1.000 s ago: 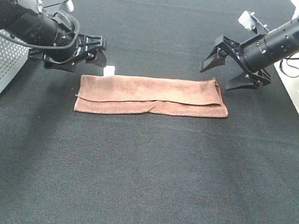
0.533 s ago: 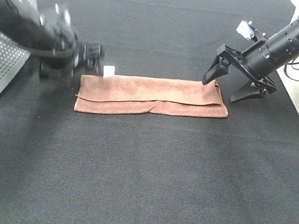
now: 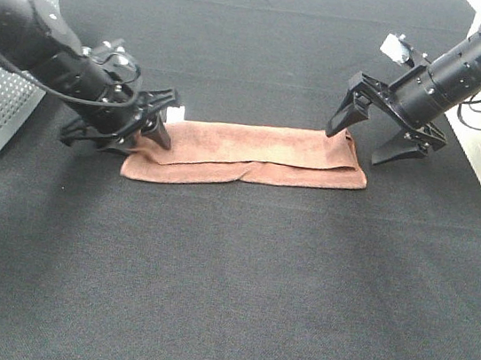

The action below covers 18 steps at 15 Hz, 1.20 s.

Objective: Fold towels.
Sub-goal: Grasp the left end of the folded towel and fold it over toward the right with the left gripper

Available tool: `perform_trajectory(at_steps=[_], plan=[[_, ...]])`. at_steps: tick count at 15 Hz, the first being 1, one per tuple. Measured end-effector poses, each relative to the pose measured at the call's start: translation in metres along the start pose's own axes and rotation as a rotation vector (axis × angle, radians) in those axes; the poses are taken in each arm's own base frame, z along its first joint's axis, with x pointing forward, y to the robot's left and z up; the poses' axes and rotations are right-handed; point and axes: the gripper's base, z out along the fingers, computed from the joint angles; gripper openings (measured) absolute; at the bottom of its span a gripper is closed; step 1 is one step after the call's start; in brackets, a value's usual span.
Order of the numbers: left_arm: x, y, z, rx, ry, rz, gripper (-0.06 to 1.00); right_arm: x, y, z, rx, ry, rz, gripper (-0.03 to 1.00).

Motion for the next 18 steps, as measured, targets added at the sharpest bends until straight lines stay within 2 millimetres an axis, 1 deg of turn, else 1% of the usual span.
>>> perform_trajectory(at_steps=[2, 3, 5, 8, 9, 10, 13, 15, 17, 18], plan=[[0.002, 0.000, 0.002, 0.000, 0.025, -0.004, 0.09, 0.000, 0.000, 0.000, 0.000, 0.000, 0.000, 0.85], [0.001, 0.000, 0.001, -0.009, 0.027, 0.006, 0.03, 0.000, 0.000, 0.000, 0.000, 0.000, 0.000, 0.85], [-0.001, -0.002, -0.010, -0.039, 0.027, 0.055, 0.03, 0.000, 0.000, 0.000, 0.000, 0.000, 0.000, 0.85], [-0.008, -0.010, -0.042, -0.153, 0.040, 0.151, 0.03, 0.000, 0.000, 0.000, 0.001, 0.000, -0.001, 0.85], [-0.008, -0.010, -0.042, -0.153, 0.040, 0.151, 0.03, 0.000, 0.000, 0.000, 0.001, 0.000, -0.001, 0.85], [-0.015, -0.013, -0.059, -0.241, 0.053, 0.196, 0.03, 0.000, 0.000, 0.000, 0.001, 0.000, -0.001, 0.85], [-0.029, -0.024, -0.085, -0.335, 0.074, 0.219, 0.03, 0.000, 0.000, 0.000, 0.000, 0.004, -0.001, 0.85], [-0.035, -0.038, -0.092, -0.271, 0.068, 0.173, 0.03, 0.000, 0.000, 0.000, 0.000, 0.005, -0.001, 0.85], [-0.033, -0.056, -0.090, -0.125, 0.065, 0.120, 0.03, 0.000, 0.000, 0.000, 0.000, 0.005, -0.001, 0.85], [-0.029, -0.065, -0.084, -0.039, 0.074, 0.085, 0.03, 0.000, 0.000, 0.000, 0.000, 0.005, -0.001, 0.85]])
